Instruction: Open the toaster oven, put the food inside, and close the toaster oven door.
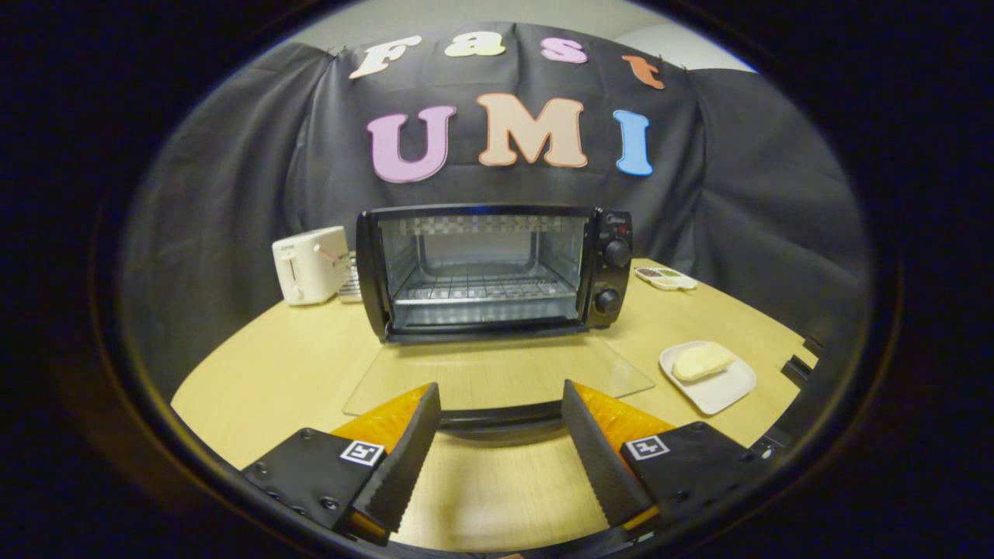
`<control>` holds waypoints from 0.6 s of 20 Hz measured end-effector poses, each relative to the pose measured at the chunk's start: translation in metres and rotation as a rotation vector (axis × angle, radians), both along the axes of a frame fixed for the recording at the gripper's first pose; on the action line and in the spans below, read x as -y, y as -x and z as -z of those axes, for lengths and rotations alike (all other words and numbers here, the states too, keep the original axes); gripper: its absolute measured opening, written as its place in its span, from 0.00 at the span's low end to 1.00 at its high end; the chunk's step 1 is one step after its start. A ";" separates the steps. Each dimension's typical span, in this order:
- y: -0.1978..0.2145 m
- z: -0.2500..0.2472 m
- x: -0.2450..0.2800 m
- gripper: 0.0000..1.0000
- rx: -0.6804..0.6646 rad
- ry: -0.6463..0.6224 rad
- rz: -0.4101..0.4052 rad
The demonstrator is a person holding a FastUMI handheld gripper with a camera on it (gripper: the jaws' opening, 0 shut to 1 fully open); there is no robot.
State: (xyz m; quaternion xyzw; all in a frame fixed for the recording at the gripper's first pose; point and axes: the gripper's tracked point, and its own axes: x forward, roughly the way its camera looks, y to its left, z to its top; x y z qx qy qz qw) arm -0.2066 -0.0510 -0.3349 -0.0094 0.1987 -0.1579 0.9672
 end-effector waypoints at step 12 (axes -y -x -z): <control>-0.005 -0.031 0.098 0.96 0.084 0.043 0.356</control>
